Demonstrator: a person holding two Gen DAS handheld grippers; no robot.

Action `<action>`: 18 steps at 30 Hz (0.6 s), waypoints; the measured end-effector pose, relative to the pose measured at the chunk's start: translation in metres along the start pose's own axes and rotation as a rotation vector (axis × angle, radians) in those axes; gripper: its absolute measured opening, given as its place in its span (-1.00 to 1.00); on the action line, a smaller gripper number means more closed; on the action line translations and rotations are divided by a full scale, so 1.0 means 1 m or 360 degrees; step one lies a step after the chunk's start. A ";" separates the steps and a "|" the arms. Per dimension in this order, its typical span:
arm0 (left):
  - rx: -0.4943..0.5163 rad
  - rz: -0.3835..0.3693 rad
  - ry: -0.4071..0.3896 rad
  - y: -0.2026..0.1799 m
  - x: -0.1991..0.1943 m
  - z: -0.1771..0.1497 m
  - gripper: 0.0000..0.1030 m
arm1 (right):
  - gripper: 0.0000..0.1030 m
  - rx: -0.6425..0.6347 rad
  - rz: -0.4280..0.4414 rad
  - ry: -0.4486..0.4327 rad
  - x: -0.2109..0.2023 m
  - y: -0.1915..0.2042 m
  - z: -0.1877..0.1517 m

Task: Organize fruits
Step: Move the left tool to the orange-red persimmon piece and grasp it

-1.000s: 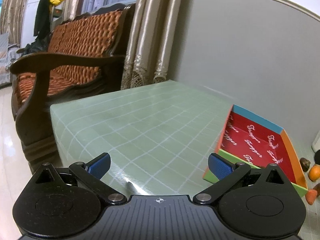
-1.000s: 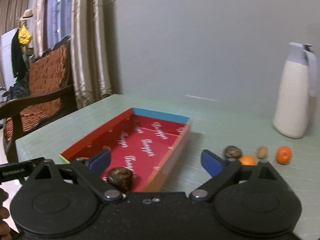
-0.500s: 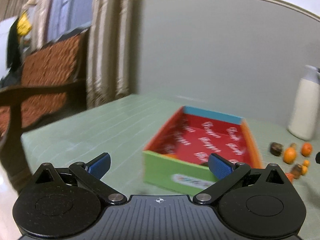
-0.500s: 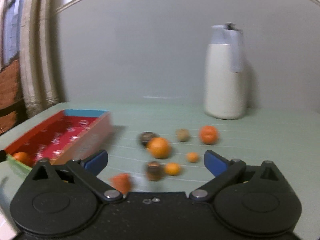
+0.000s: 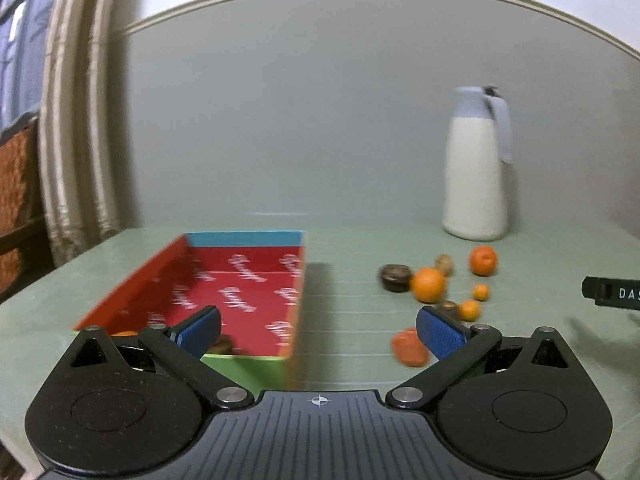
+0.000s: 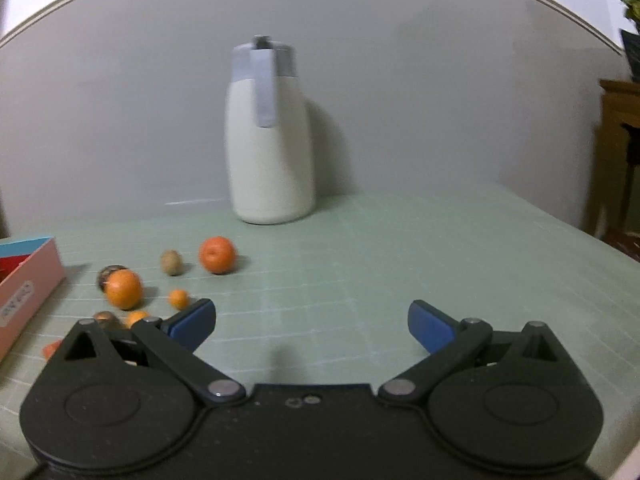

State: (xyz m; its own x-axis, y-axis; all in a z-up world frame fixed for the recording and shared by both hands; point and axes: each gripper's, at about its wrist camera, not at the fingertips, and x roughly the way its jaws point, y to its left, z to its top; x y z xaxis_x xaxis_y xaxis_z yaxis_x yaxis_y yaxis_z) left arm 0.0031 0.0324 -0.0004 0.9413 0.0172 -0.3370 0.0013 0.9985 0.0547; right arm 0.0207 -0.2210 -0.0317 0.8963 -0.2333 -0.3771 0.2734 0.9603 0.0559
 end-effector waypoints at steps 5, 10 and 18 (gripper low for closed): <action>0.0062 -0.0067 0.0022 -0.030 0.007 0.000 1.00 | 1.00 0.0045 -0.0099 0.0001 -0.006 -0.021 -0.004; 0.0141 -0.0105 0.0078 -0.052 0.021 -0.001 0.99 | 1.00 0.0102 -0.0094 0.0020 -0.011 -0.038 -0.008; 0.0156 -0.0148 0.0174 -0.066 0.046 0.005 0.99 | 1.00 0.0141 -0.0094 0.0022 -0.008 -0.049 -0.008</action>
State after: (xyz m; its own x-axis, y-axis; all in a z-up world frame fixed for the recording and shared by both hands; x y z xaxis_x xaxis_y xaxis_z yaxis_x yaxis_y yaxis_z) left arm 0.0481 -0.0326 -0.0151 0.8933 -0.0641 -0.4449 0.1245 0.9863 0.1079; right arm -0.0029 -0.2654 -0.0386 0.8729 -0.2865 -0.3951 0.3560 0.9275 0.1142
